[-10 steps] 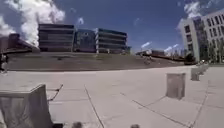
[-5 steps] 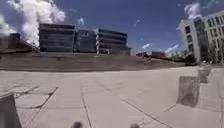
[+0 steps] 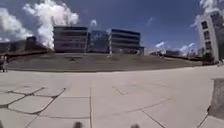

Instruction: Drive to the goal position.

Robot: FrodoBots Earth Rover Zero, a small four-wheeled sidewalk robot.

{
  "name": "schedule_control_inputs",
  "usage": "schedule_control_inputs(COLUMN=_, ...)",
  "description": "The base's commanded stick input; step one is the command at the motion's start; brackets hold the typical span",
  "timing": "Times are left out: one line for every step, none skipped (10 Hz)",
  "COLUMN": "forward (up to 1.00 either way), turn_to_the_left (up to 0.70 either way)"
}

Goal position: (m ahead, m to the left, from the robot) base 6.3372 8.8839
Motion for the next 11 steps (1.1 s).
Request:
schedule_control_inputs(forward=0.7, turn_to_the_left=0.35)
schedule_control_inputs(forward=0.7, turn_to_the_left=0.2)
schedule_control_inputs(forward=0.7, turn_to_the_left=0.05)
schedule_control_inputs(forward=0.7, turn_to_the_left=0.0)
schedule_control_inputs(forward=0.7, turn_to_the_left=0.0)
schedule_control_inputs(forward=0.7, turn_to_the_left=0.0)
schedule_control_inputs(forward=0.7, turn_to_the_left=0.0)
schedule_control_inputs(forward=0.7, turn_to_the_left=0.0)
schedule_control_inputs(forward=0.7, turn_to_the_left=0.0)
schedule_control_inputs(forward=0.7, turn_to_the_left=0.0)
schedule_control_inputs(forward=0.7, turn_to_the_left=0.0)
